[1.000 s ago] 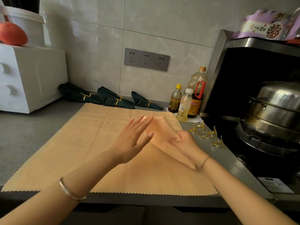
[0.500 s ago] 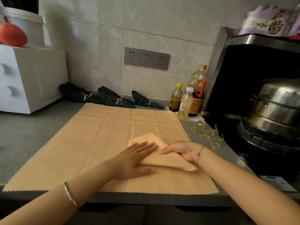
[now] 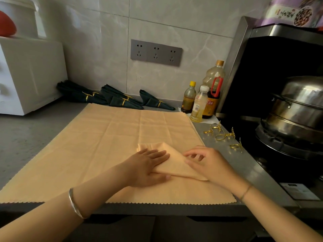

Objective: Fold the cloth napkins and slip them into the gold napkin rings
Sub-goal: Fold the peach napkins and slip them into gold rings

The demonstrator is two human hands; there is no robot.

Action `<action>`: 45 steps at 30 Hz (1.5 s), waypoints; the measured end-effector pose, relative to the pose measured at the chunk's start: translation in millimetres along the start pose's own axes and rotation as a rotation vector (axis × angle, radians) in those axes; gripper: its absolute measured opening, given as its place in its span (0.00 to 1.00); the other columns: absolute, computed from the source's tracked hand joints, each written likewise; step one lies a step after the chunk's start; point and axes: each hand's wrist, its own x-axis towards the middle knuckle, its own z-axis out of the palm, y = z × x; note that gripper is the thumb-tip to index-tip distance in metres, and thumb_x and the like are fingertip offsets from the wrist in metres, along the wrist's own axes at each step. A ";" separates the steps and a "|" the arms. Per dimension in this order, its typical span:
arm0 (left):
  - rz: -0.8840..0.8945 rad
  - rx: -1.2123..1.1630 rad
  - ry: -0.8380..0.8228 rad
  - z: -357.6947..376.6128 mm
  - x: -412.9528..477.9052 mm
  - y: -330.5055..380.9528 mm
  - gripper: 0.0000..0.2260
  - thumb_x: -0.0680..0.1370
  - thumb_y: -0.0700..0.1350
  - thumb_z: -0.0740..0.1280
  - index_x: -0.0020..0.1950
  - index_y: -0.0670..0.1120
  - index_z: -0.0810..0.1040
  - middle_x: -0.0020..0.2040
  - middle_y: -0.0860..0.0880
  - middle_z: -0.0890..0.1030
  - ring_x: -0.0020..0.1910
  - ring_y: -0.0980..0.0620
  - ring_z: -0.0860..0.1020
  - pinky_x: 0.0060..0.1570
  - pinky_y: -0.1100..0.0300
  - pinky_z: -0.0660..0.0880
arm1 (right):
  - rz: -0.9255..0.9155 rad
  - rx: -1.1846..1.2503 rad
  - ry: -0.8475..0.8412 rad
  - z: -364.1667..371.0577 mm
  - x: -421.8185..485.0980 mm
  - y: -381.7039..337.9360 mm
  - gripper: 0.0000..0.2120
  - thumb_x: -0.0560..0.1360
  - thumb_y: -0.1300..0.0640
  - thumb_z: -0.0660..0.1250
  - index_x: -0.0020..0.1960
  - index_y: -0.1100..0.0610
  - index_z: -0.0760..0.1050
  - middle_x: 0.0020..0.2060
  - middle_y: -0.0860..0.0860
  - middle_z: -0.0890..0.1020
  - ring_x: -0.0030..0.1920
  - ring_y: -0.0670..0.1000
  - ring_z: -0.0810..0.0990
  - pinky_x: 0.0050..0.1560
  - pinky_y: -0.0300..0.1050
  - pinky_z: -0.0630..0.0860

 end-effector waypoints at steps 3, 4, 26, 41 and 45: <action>-0.007 0.048 -0.004 0.3 1.8 0.3 0.35 0.76 0.70 0.48 0.78 0.56 0.46 0.78 0.55 0.49 0.77 0.55 0.47 0.75 0.55 0.38 | -0.167 -0.244 -0.117 9.7 -14.8 0.7 0.15 0.74 0.47 0.67 0.61 0.45 0.77 0.54 0.37 0.77 0.55 0.37 0.72 0.56 0.31 0.67; -0.002 0.061 -0.005 -0.5 2.2 0.7 0.35 0.75 0.71 0.47 0.78 0.58 0.46 0.78 0.55 0.50 0.77 0.55 0.47 0.75 0.54 0.38 | -0.201 -0.293 -0.127 12.5 -16.3 2.3 0.16 0.75 0.47 0.66 0.62 0.46 0.76 0.55 0.38 0.77 0.57 0.38 0.72 0.57 0.33 0.68; -0.120 -0.412 0.299 -31.9 58.4 -38.8 0.22 0.72 0.59 0.70 0.29 0.48 0.64 0.28 0.52 0.64 0.29 0.53 0.62 0.31 0.57 0.57 | 0.322 0.401 -0.034 22.7 15.6 22.9 0.09 0.68 0.59 0.76 0.44 0.55 0.77 0.36 0.46 0.79 0.36 0.44 0.76 0.36 0.28 0.72; 0.099 -0.120 0.515 -31.1 64.8 -28.6 0.21 0.73 0.56 0.71 0.63 0.51 0.77 0.59 0.51 0.78 0.57 0.50 0.74 0.52 0.61 0.68 | 0.327 0.101 -0.148 18.4 34.2 27.4 0.14 0.68 0.51 0.75 0.49 0.55 0.75 0.37 0.46 0.78 0.39 0.44 0.75 0.39 0.36 0.70; 0.268 -0.046 0.396 -22.6 57.1 -15.3 0.24 0.71 0.60 0.72 0.63 0.51 0.78 0.59 0.52 0.80 0.58 0.51 0.77 0.57 0.61 0.68 | 0.366 0.027 -0.186 18.9 39.7 30.0 0.15 0.67 0.47 0.75 0.44 0.51 0.72 0.41 0.48 0.79 0.44 0.50 0.79 0.48 0.45 0.76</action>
